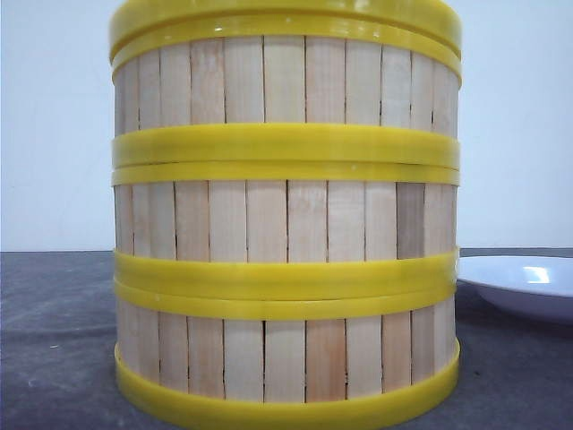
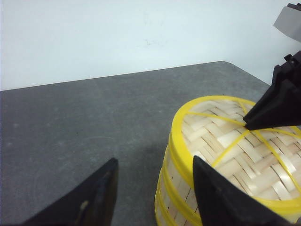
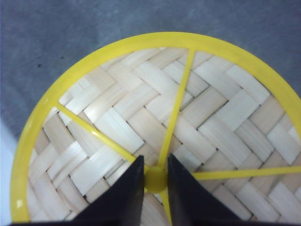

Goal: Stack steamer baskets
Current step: 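Lift the lid with the right gripper and set it atop the stack, then release the lid and withdraw the right gripper from the stack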

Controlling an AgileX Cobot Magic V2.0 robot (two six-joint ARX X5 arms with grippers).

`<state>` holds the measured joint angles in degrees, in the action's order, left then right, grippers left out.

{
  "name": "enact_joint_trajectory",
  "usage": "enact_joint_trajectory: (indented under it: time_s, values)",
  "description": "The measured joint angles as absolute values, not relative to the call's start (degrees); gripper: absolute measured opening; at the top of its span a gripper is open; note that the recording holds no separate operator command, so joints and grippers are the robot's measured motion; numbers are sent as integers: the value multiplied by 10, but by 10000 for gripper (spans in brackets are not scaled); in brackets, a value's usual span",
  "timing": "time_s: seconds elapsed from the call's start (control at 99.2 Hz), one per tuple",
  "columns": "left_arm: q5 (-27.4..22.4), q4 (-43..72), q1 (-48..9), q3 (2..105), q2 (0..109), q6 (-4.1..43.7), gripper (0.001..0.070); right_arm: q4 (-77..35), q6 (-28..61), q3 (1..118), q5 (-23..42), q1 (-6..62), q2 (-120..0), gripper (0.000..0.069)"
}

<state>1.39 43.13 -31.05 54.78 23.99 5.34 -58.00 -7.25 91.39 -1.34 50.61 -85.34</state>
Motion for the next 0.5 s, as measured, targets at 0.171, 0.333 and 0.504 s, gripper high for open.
enact_joint_trajectory:
  time_s: [0.171,0.333,0.504]
  values:
    - [14,431,-310,548,240,53,298,-580,-67,914,-5,506,-860,57]
    - [14,431,-310,548,240,53,298,-580,-62,914,-3,506,-863,57]
    - [14,431,-310,548,240,53,298,-580,-62,914,-3,506,-863,57]
